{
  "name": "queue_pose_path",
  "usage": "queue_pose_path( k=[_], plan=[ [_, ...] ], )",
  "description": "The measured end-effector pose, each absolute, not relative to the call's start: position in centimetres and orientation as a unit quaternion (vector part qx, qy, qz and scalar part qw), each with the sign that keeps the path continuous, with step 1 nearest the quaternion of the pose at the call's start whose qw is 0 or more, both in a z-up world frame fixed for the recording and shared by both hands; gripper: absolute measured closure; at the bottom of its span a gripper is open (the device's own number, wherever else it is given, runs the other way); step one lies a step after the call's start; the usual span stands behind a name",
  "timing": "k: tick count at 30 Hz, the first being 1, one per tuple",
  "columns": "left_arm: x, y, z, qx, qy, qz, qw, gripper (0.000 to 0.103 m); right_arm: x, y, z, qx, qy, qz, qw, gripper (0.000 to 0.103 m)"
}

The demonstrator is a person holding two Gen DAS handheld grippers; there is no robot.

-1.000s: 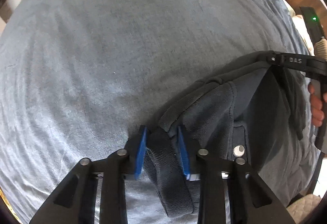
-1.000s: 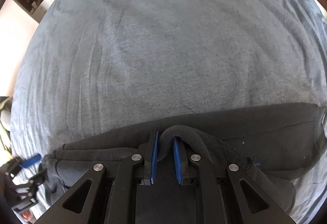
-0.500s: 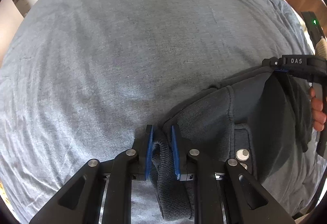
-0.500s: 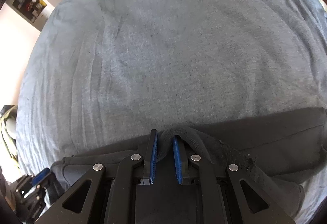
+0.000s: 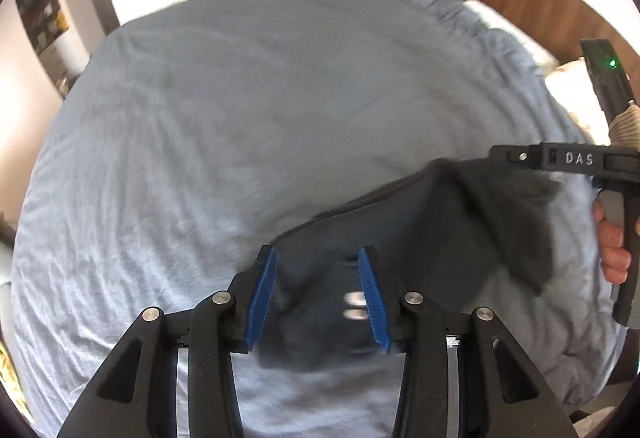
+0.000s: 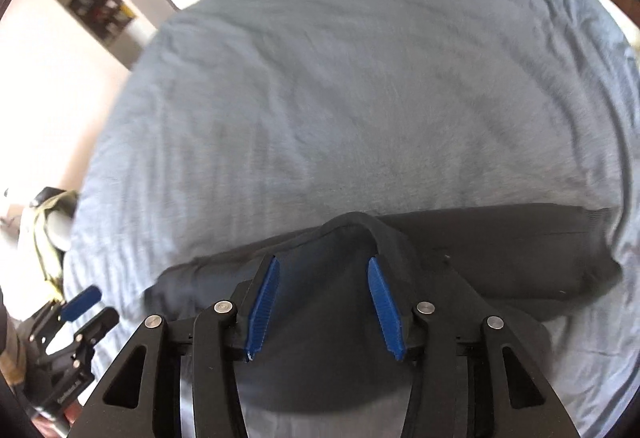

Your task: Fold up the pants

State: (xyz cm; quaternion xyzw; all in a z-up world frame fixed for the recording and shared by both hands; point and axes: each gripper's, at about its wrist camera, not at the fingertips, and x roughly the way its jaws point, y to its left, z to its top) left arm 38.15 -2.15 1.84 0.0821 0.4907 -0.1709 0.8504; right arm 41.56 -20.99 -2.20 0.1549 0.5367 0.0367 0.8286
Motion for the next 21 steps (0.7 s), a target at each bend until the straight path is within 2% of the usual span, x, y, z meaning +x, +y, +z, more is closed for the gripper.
queue_pose_path(
  k=[5, 10, 21],
  plan=[
    [34.9, -6.6, 4.2, 0.095, 0.463, -0.210, 0.856, 0.061, 36.2, -23.4, 1.7, 0.165, 0.501, 0.048, 0.848, 0.055],
    [31.8, -11.8, 3.6, 0.104, 0.472, -0.263, 0.835, 0.061, 31.1, -27.0, 2.6, 0.191, 0.496, 0.027, 0.847, 0.055],
    [29.8, -20.6, -1.7, 0.053, 0.534, -0.350, 0.768, 0.066, 23.7, -34.7, -2.7, 0.265, 0.513, -0.029, 0.816, 0.055]
  ],
)
